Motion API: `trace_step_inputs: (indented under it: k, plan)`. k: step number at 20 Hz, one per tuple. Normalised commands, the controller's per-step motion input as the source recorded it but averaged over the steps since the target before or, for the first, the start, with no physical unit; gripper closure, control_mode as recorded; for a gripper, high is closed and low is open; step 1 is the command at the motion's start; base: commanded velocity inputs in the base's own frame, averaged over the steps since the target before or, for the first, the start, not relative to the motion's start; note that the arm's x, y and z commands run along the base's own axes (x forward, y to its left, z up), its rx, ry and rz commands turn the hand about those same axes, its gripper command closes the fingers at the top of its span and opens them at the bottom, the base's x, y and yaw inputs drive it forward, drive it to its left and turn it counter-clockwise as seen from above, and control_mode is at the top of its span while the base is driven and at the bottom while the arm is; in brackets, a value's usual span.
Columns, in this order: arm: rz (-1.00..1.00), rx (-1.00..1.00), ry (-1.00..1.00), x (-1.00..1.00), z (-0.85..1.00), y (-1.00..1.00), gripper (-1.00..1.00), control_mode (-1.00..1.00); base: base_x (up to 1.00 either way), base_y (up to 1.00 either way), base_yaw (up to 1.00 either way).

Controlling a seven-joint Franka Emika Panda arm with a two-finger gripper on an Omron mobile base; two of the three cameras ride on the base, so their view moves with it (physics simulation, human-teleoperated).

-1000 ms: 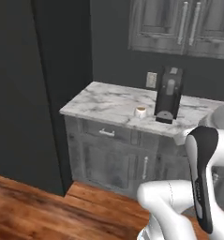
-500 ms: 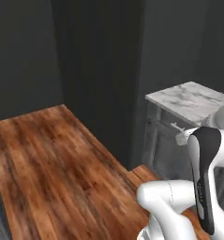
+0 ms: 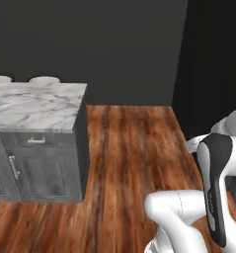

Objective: Take a sugar cube from the saucer and place it inside the coffee. Then, grab milk from the fridge and place it next to the coffee on the counter to sweeten the coffee.

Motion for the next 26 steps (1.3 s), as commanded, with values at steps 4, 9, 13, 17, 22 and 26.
trace_step_inputs:
  k: [4,9,13,17,22,26]
  plan:
    - [0.00,0.00,0.00,0.00,0.00,0.00,-1.00,1.00,-0.04,0.00,0.80]
    - [0.00,0.00,0.00,0.00,0.00,0.00,-1.00,1.00,0.00,0.00,0.72]
    - [0.00,0.00,0.00,0.00,0.00,0.00,-1.00,1.00,0.00,0.00,0.65]
    - [0.00,0.00,0.00,0.00,0.00,0.00,-1.00,1.00,0.00,0.00,0.64]
    - [0.00,0.00,0.00,0.00,0.00,0.00,-1.00,1.00,0.00,0.00,0.62]
    - [0.00,0.00,0.00,0.00,0.00,0.00,-1.00,1.00,0.00,0.00,0.59]
